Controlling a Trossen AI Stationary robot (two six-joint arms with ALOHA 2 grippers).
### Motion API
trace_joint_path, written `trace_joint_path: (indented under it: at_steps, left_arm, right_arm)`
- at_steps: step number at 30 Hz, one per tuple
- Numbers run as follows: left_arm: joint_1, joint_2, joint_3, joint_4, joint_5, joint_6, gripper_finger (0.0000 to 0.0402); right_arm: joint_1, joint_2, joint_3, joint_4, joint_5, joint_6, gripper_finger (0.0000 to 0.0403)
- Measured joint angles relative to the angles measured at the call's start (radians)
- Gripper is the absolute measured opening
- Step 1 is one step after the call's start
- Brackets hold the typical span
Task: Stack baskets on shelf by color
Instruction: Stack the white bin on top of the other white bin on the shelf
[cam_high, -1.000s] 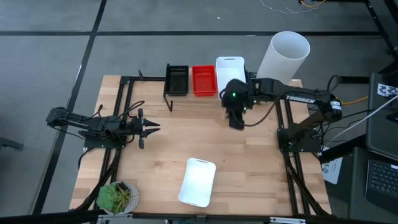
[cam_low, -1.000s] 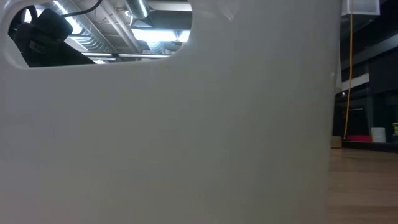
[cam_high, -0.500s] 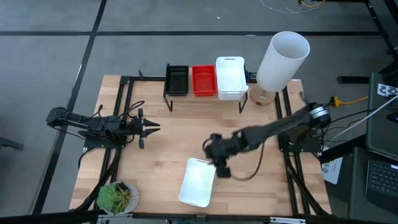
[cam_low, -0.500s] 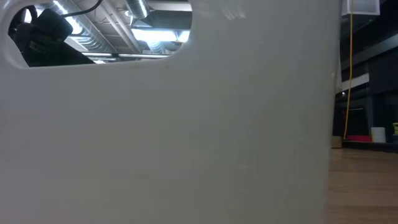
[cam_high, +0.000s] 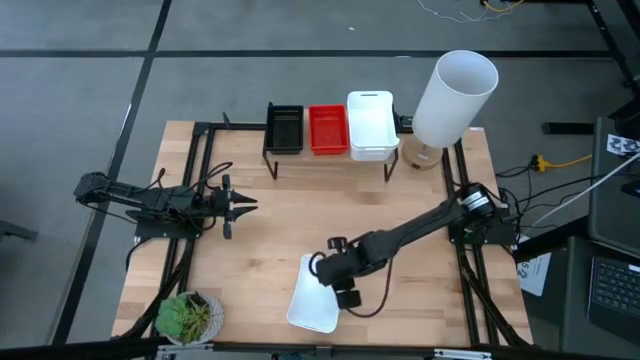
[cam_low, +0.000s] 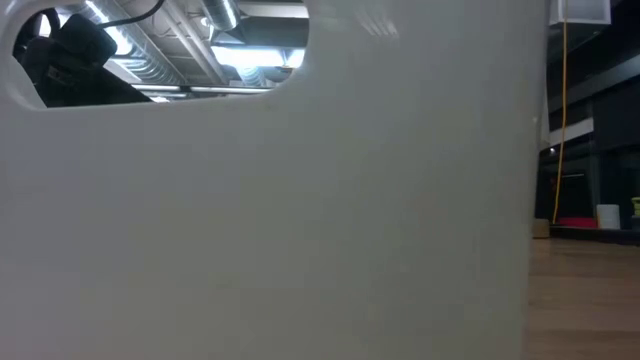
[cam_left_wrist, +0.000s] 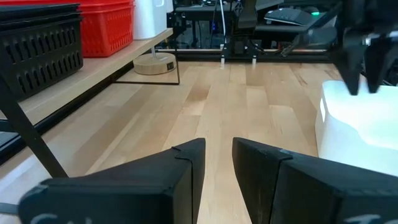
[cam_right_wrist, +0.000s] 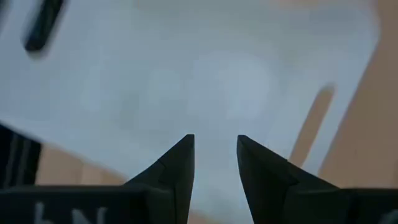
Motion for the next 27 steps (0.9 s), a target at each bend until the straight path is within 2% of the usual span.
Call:
trace_joint_path:
  at_steps: [4,13,18,21,27]
  left_arm:
    - [0.000,0.000,0.000,0.000,0.000,0.000,0.0075]
    - [0.000,0.000,0.000,0.000,0.000,0.000,0.0075]
    - [0.000,0.000,0.000,0.000,0.000,0.000,0.0075]
    - [0.000,0.000,0.000,0.000,0.000,0.000,0.0075]
    - [0.000,0.000,0.000,0.000,0.000,0.000,0.0075]
  right_arm:
    - [-0.006,0.017,0.000,-0.126,0.026,0.014,0.0122]
    - [-0.054,0.017,0.000,-0.455,0.296,-0.088,0.0122]
    - [-0.107,0.017,0.000,-0.640,0.439,-0.065,0.0122]
    - [-0.128,0.015,0.000,-0.693,0.441,-0.052,0.0122]
    - [-0.076,-0.060,0.000,-0.723,0.344,-0.044,0.0122]
